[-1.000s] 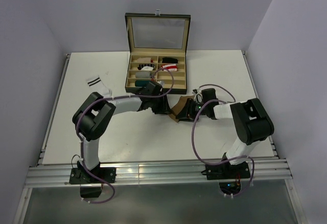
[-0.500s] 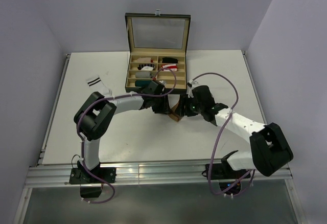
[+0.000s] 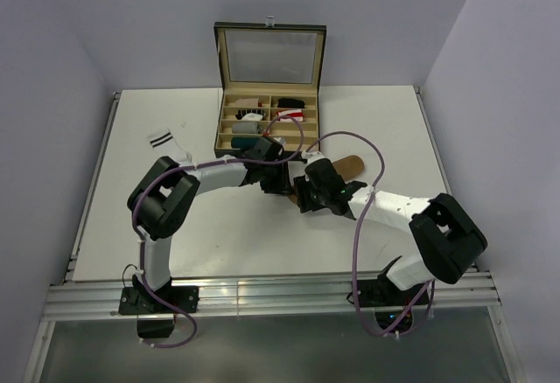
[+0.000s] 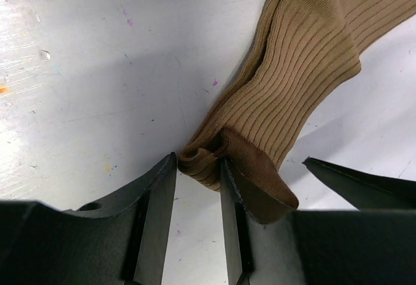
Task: Roll the socks
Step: Roll the sock at the center of the board.
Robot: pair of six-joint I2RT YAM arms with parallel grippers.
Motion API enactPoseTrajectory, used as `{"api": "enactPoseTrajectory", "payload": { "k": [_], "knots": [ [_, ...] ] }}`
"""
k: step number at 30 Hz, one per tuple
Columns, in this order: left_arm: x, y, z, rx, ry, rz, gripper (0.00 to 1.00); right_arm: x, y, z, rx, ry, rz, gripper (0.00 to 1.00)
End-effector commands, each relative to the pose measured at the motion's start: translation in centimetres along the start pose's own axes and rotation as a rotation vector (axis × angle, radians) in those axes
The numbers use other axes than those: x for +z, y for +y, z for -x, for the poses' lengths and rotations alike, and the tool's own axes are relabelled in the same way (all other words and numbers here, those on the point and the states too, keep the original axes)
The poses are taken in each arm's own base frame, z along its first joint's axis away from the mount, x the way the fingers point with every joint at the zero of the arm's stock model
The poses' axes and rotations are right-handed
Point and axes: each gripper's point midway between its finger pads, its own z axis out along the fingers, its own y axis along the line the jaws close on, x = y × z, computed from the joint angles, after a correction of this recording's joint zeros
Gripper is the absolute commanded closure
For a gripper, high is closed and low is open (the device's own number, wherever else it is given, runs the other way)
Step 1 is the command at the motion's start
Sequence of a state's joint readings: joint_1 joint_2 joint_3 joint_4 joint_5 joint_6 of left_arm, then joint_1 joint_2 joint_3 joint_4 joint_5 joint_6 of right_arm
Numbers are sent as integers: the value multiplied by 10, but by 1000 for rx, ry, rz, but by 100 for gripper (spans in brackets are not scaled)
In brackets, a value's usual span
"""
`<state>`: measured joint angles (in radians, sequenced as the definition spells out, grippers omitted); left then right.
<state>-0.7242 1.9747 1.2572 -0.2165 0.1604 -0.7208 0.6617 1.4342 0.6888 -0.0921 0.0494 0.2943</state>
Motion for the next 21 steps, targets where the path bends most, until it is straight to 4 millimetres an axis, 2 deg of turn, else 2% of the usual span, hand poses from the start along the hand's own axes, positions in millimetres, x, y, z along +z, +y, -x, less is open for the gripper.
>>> {"api": "enactPoseTrajectory", "payload": {
  "k": [1,9,17,21],
  "knots": [
    [8,32,-19,21,60,123,61,0,1,27,-46,-74,-57,41],
    [7,29,-16,24,56,117,61,-14,18,47,-151,-175,-79,41],
    [7,27,-16,29,60,113,61,-7,33,42,-219,-165,-83,45],
    [7,27,-16,31,61,112,61,-9,43,48,-235,-194,-48,47]
  ]
}}
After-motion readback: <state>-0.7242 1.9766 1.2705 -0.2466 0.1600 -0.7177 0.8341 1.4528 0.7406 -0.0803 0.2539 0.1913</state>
